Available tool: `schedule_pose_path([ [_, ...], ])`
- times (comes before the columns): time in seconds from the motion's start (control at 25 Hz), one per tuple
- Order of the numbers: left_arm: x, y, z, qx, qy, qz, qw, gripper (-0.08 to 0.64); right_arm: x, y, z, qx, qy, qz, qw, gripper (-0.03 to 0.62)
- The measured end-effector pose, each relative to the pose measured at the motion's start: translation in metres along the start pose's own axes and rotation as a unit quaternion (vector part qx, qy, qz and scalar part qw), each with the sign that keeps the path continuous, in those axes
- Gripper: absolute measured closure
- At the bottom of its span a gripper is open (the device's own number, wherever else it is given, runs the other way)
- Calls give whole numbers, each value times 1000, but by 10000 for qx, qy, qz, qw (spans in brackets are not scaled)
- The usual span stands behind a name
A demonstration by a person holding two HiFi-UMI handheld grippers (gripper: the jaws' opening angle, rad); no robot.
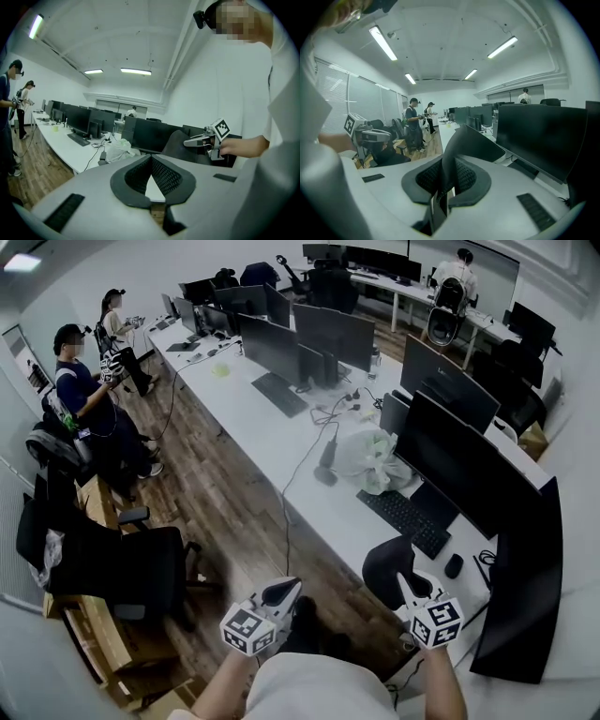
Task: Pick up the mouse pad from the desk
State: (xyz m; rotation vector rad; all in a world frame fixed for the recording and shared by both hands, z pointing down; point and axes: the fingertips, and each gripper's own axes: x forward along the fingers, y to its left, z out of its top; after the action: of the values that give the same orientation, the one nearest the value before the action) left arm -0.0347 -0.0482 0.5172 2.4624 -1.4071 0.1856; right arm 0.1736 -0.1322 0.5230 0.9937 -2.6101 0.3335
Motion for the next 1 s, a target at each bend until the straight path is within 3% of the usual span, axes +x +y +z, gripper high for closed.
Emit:
schedule_pose_path([
  [0.4, -43, 2, 0, 124, 83, 135, 9998, 543, -17, 33, 13, -230, -78, -96, 9997, 551],
  [0.68, -78, 19, 11, 124, -122, -25, 9998, 543, -16, 77, 27, -132, -201, -206, 9995, 551],
  [1.0, -107, 18, 31, 230, -345, -346, 9985, 542, -17, 130, 56, -523, -467, -185, 9974, 552],
])
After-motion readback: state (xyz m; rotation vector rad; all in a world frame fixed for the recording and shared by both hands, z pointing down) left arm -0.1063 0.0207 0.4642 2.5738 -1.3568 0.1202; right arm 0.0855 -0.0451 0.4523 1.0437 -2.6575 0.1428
